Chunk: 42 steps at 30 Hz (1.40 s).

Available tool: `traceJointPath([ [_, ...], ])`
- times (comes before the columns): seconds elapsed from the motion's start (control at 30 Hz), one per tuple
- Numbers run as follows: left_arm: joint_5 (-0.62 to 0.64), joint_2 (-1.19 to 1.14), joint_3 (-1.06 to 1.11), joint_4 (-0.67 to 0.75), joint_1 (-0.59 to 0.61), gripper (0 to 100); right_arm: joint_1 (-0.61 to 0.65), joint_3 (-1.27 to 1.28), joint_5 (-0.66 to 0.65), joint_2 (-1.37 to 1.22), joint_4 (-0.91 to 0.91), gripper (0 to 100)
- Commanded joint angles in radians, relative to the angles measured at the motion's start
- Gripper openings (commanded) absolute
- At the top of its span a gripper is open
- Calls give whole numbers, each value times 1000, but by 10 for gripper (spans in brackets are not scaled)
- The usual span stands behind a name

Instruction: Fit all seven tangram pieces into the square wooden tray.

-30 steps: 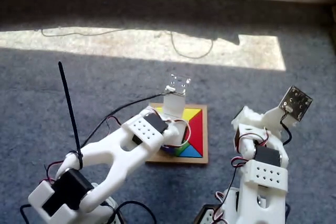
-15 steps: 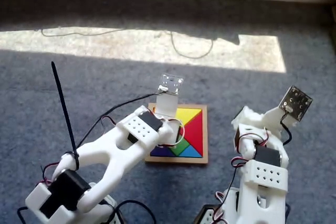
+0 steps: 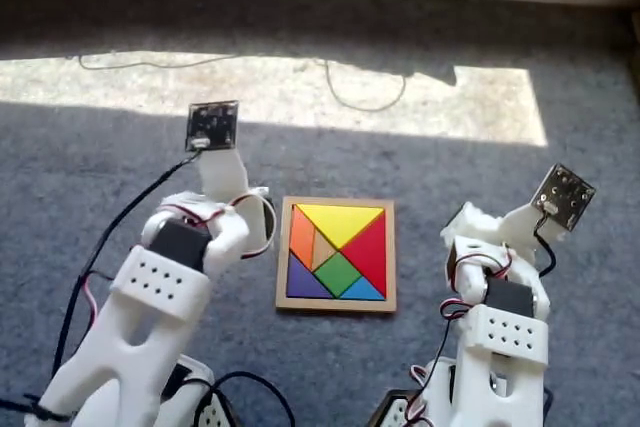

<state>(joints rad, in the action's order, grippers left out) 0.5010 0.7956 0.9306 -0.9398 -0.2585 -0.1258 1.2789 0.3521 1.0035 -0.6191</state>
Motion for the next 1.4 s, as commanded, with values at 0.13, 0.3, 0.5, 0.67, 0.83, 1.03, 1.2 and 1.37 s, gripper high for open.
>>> traceJointPath([
  [0.13,-12,343,120,0,59,6,96,-4,-15,137,-111,5],
  [0.3,-12,412,150,0,107,6,183,94,-15,410,-180,5],
  [0.5,-83,446,199,-2,151,6,282,283,-15,785,-185,5],
  [0.67,-91,544,286,-2,173,6,288,374,-89,803,-183,5],
  [0.83,-189,722,410,0,249,6,294,378,-94,820,-183,5],
  [1.03,-345,1021,673,-5,363,6,467,378,-245,834,-183,5],
  [1.2,-385,1003,768,-5,424,6,492,420,-267,834,-185,5],
  [1.37,-420,992,766,-8,427,6,478,532,-275,832,-288,5],
])
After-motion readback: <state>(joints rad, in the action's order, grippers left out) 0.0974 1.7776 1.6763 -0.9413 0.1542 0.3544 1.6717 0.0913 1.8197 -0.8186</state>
